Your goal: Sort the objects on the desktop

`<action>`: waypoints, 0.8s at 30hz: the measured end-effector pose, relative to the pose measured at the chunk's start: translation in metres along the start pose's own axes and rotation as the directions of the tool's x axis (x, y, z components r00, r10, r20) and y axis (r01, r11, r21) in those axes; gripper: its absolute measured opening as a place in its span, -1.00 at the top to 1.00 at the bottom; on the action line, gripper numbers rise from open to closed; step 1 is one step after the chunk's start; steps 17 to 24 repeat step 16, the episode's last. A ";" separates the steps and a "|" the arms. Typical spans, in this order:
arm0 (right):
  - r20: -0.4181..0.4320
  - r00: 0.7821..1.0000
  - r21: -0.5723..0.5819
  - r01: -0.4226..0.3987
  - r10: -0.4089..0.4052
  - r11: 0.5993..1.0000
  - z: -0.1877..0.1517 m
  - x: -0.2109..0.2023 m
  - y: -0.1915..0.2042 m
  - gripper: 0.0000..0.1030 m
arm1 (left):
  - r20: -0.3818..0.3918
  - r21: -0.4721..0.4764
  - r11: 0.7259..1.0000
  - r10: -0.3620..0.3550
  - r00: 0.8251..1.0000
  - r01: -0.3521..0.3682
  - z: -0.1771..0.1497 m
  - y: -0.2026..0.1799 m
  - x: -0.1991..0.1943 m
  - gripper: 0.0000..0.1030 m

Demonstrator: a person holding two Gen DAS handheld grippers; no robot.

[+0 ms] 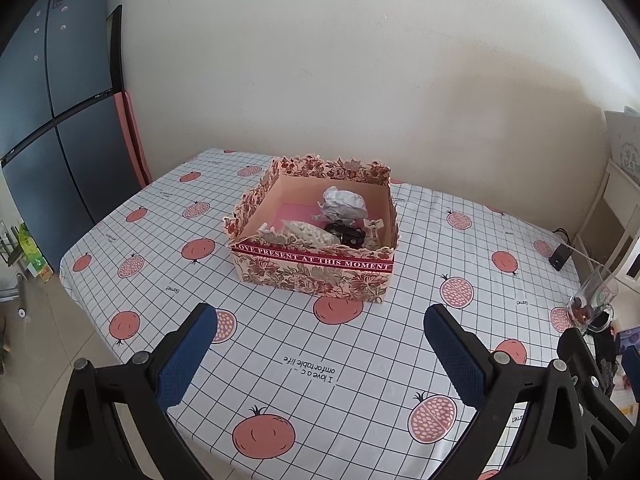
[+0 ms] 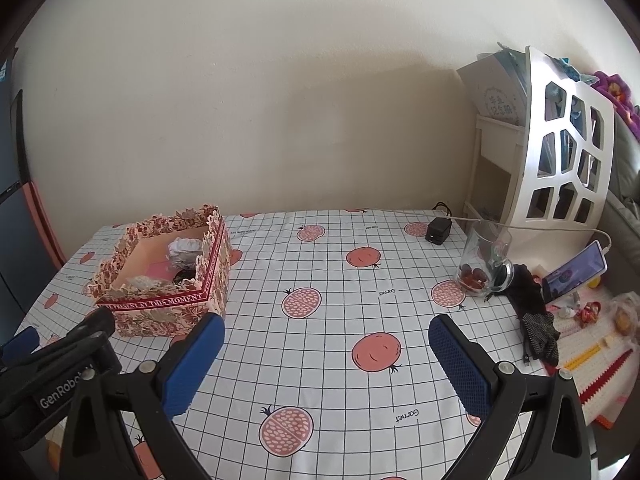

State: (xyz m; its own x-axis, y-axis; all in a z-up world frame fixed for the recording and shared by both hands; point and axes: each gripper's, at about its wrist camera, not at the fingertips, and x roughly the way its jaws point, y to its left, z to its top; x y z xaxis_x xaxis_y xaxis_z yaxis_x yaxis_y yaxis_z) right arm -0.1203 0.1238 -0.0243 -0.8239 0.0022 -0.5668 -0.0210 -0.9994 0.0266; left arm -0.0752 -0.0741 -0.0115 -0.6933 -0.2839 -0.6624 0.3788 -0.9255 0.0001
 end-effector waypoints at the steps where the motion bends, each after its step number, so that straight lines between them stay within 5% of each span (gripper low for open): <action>1: 0.000 1.000 0.000 0.001 -0.001 1.000 0.000 0.000 0.000 -1.00 | -0.001 -0.001 1.000 -0.001 1.000 0.001 0.000 0.000 0.000 -1.00; 24: -0.003 1.000 -0.007 -0.004 0.004 1.000 -0.001 0.001 0.001 -1.00 | 0.007 0.001 1.000 0.022 1.000 -0.022 0.001 0.001 0.000 -1.00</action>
